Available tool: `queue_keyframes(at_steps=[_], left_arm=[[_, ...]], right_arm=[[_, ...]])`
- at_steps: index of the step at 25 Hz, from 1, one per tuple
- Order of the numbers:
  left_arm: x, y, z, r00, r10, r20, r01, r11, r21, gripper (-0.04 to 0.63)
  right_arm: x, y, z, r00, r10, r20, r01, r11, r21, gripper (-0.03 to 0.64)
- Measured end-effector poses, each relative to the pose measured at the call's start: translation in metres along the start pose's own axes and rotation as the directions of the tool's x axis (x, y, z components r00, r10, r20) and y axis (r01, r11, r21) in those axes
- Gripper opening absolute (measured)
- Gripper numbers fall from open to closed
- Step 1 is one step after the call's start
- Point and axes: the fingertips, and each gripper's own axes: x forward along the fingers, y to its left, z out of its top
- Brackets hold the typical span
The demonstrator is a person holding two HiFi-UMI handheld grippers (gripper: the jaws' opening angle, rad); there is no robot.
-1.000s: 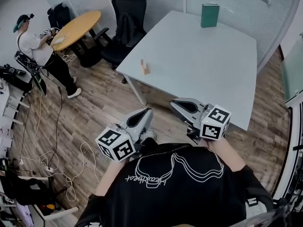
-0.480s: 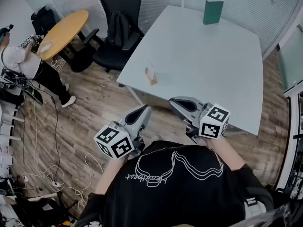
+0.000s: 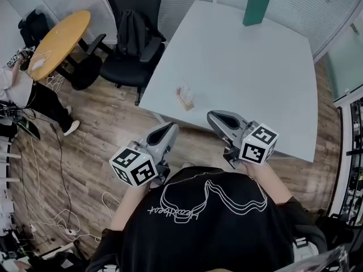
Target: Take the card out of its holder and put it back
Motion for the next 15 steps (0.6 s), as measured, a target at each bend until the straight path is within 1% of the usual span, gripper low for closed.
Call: queue_keyframes(at_steps=[7, 9, 11, 13, 15], left_arm=[[0.011, 0.05, -0.006, 0.998, -0.025, -0.056, 0.022, 0.998, -0.052, 0.014], [0.014, 0.06, -0.009, 0.997, -0.033, -0.069, 0.029, 0.997, -0.065, 0.014], [0.016, 0.069, -0.013, 0.996, -0.042, -0.079, 0.035, 0.996, -0.079, 0.014], [0.02, 0.078, -0.015, 0.995, -0.047, -0.083, 0.039, 0.995, -0.089, 0.014], [0.023, 0.086, -0.017, 0.995, -0.052, -0.086, 0.043, 0.994, -0.101, 0.014]], right_arm=[[0.029, -0.038, -0.013, 0.991, -0.13, -0.009, 0.13, 0.991, 0.023, 0.011], [0.034, -0.048, -0.019, 0.985, -0.17, -0.012, 0.17, 0.985, 0.013, 0.011], [0.04, -0.056, -0.025, 0.979, -0.204, -0.022, 0.204, 0.979, 0.001, 0.039], [0.047, -0.064, -0.032, 0.974, -0.223, -0.032, 0.223, 0.975, -0.008, 0.054], [0.054, -0.072, -0.039, 0.97, -0.238, -0.048, 0.237, 0.971, -0.035, 0.055]])
